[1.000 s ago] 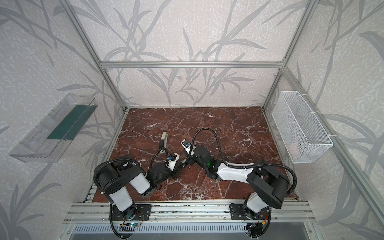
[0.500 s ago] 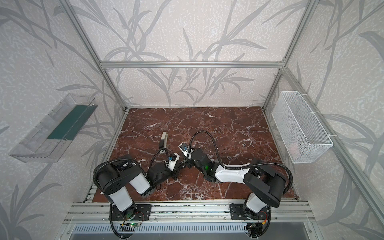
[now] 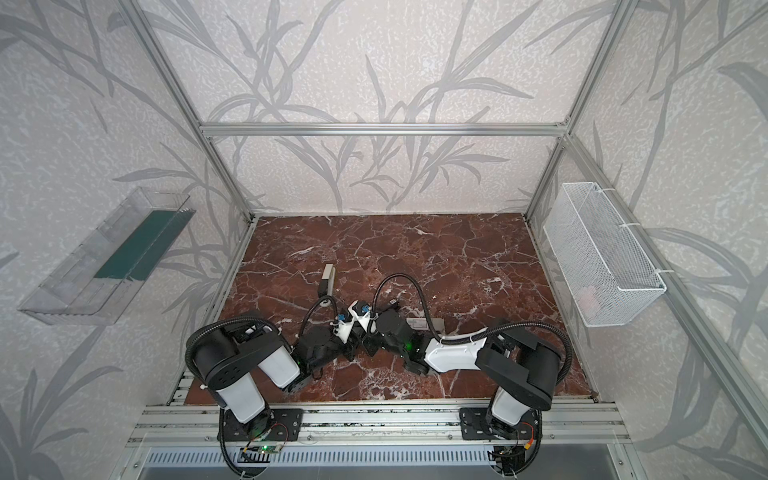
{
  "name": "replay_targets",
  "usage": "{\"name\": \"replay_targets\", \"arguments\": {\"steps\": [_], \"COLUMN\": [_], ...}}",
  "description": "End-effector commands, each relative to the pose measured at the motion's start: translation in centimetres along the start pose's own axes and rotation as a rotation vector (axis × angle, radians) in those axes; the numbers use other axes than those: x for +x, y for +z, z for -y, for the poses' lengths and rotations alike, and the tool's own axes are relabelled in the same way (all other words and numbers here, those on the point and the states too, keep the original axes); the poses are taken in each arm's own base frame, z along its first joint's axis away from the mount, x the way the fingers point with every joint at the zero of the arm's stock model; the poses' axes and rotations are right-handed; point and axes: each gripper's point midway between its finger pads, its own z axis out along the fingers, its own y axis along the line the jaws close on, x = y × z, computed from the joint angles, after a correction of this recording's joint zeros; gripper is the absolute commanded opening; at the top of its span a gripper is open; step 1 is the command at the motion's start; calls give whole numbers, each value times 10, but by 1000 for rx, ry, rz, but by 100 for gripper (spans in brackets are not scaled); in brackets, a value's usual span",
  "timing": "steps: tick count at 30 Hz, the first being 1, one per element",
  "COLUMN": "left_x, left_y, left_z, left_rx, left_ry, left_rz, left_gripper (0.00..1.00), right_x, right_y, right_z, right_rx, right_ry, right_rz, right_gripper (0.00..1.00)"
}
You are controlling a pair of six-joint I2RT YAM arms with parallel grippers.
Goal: Load the staples into the stapler
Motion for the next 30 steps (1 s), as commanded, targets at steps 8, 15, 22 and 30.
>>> {"name": "replay_targets", "arguments": {"steps": [8,15,22,30], "left_x": [-36,-34,-45,-55], "left_y": [7,12,26,54], "left_z": [-6,-18,-40,-62], "left_rx": [-50,-121,-259,-335], "left_ry": [-32,-38,-18,-10], "left_rz": [132,110,84,18], "left_gripper": [0,0,0,0], "right_x": [-1,-3,10,14], "right_y": [-36,-67,-81,-82], "right_z": [6,35,55,61], "right_rx": [-3,96,147,154], "right_ry": [57,86,143,165], "right_rz": [17,37,25,16], "right_gripper": [44,46,46,47]}}
